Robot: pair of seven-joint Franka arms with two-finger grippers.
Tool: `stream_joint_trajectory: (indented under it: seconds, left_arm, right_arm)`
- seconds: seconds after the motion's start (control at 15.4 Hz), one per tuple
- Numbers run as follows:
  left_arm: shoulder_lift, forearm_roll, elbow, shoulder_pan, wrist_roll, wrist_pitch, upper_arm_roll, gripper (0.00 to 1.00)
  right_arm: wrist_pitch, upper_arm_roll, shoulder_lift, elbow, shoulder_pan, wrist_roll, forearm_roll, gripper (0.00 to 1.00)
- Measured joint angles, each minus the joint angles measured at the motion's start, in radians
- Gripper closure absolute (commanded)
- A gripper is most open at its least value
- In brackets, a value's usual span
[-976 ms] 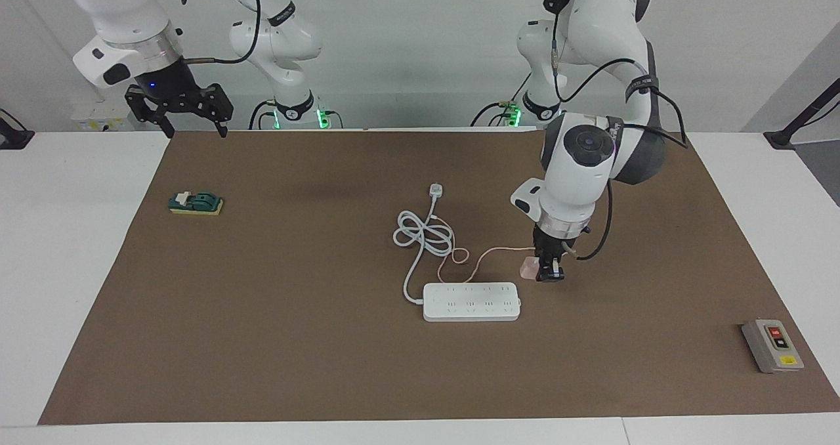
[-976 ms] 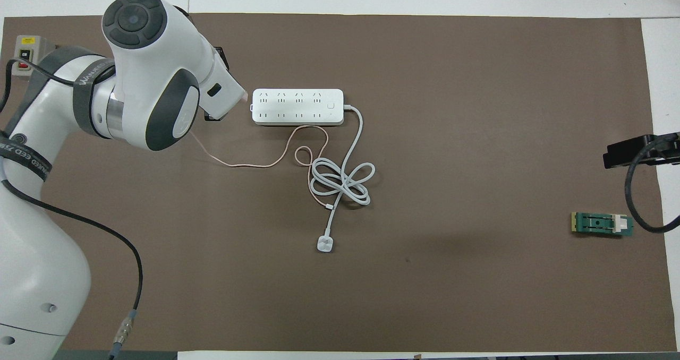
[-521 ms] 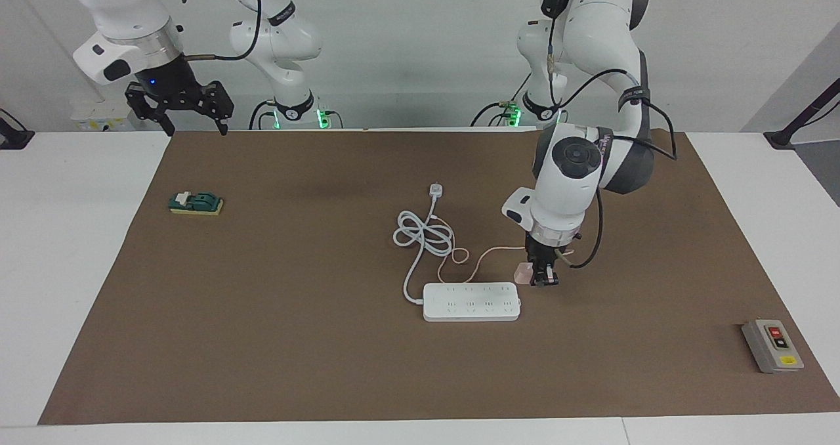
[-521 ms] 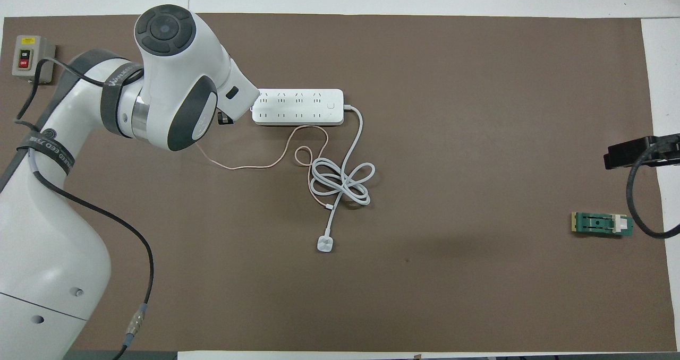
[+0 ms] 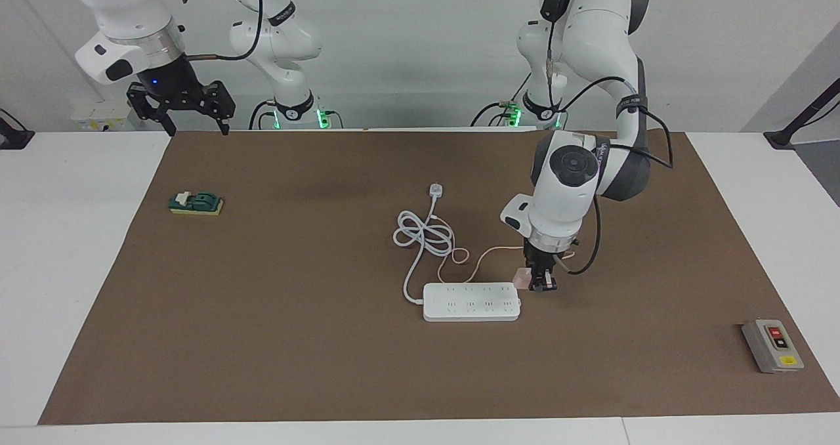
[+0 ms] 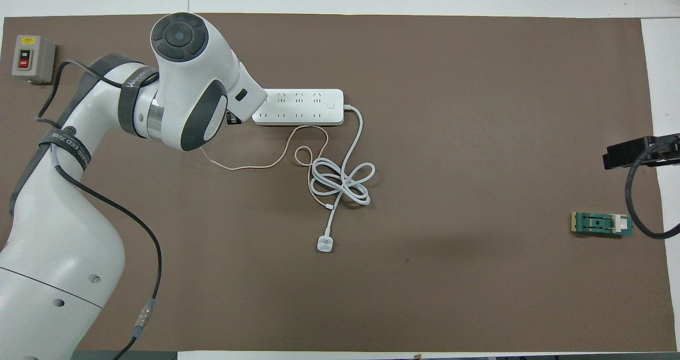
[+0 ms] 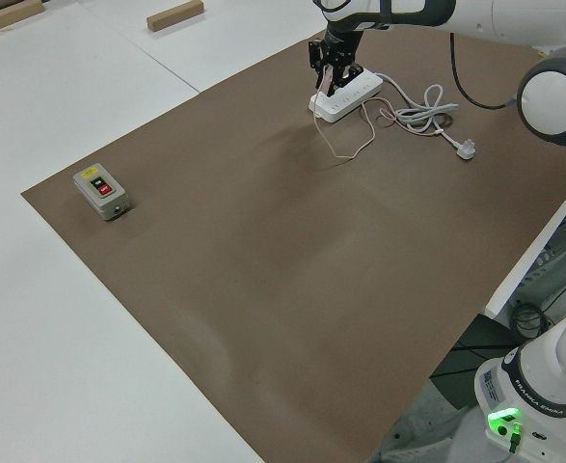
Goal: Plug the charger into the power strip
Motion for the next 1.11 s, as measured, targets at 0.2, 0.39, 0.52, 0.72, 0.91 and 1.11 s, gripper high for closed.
stream_joint_trajectory:
  seconds: [0.2, 0.39, 0.52, 0.72, 0.91, 1.11]
  left_arm:
    - [0.008, 0.0, 0.0, -0.014, -0.021, 0.001, 0.0, 1.0]
    - [0.01, 0.0, 0.0, -0.019, -0.031, 0.001, 0.002, 1.0]
    - [0.01, 0.006, 0.0, -0.019, -0.031, 0.001, 0.004, 1.0]
    - [0.01, 0.032, 0.0, -0.019, -0.032, 0.001, 0.007, 1.0]
    - [0.015, 0.036, -0.001, -0.019, -0.032, 0.002, 0.009, 1.0]
    - [0.02, 0.036, -0.005, -0.019, -0.032, 0.006, 0.009, 1.0]
  right_arm:
    - [0.0, 0.0, 0.0, 0.0, 0.0, 0.0, 0.0, 0.0]
    - [0.0, 0.001, -0.001, 0.0, 0.001, 0.0, 0.0, 0.0]
    - [0.0, 0.001, -0.002, 0.0, 0.001, 0.0, 0.0, 0.0]
    - [0.0, 0.001, -0.003, 0.0, 0.001, 0.0, 0.0, 0.0]
    - [-0.001, 0.001, -0.003, 0.0, 0.001, 0.0, 0.0, 0.0]
    - [-0.001, 0.001, -0.003, 0.0, 0.0, 0.0, 0.0, 0.0]
